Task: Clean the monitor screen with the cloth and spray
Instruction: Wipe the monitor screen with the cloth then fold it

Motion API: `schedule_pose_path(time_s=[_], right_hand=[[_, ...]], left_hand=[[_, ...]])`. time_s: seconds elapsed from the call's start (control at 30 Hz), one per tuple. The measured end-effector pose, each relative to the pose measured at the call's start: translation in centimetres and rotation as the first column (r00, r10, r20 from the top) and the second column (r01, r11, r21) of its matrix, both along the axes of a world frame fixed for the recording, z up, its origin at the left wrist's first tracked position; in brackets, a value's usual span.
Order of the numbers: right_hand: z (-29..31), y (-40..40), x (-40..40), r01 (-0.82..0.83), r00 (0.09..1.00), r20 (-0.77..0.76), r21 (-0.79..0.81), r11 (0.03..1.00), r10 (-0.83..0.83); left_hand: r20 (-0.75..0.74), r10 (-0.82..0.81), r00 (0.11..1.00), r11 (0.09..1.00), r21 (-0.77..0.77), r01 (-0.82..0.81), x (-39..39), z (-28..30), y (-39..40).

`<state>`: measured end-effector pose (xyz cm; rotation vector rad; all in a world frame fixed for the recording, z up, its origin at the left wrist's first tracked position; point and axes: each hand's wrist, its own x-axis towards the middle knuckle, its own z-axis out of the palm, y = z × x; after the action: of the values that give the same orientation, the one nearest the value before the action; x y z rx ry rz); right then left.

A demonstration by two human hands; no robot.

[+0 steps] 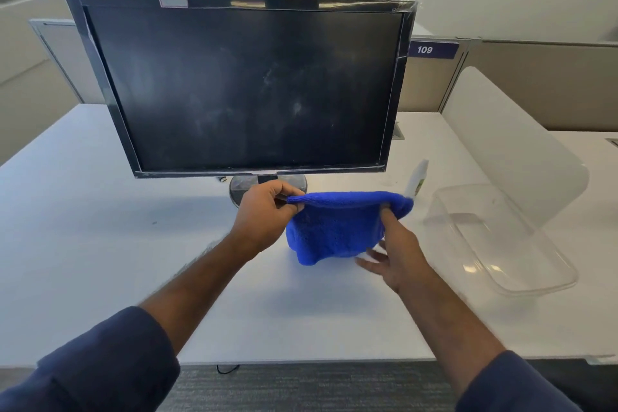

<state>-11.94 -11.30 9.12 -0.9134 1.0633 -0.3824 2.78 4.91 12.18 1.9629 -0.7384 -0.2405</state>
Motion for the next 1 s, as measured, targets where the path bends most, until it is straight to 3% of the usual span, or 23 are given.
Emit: schedule_pose_path(time_s=[0.13, 0.2, 0.3, 0.43, 0.6, 0.87, 1.0], right_hand=[[-1.2, 0.7, 0.9, -0.094, 0.931, 0.354, 0.451, 0.887, -0.082], [-1.5, 1.3, 1.6, -0.13, 0.876, 0.455, 0.538, 0.833, -0.157], [-1.6, 1.3, 2.4, -0.101, 0.858, 0.469, 0.553, 0.827, -0.209], [-2.1, 1.0, 3.1, -0.066, 0.852, 0.484, 0.476, 0.877, -0.199], [-1.4, 0.6, 3.6, -0.001, 0.842, 0.512, 0.316, 0.949, -0.17], [1.4, 1.5, 5.7, -0.053, 0.957, 0.274, -0.152, 0.987, 0.093], [3.4, 1.1, 7.1, -0.079, 0.974, 0.181, -0.297, 0.952, 0.137]], left_hand=[[-0.006, -0.101, 0.995, 0.995, 0.007, 0.101, -1.0, 0.5, -0.7], [0.022, -0.184, 0.983, 0.982, 0.049, 0.182, -1.6, 0.9, -0.9], [0.061, -0.325, 0.944, 0.94, 0.13, 0.315, -2.4, 1.1, -0.9], [0.093, -0.412, 0.907, 0.902, 0.184, 0.391, -2.8, 0.8, -0.4], [0.086, -0.356, 0.93, 0.917, 0.224, 0.33, -1.7, 0.1, 1.3], [0.047, -0.346, 0.937, 0.907, 0.273, 0.321, 0.4, -1.0, 3.5], [0.141, -0.22, 0.965, 0.95, 0.257, 0.179, 3.2, -1.0, 5.8]])
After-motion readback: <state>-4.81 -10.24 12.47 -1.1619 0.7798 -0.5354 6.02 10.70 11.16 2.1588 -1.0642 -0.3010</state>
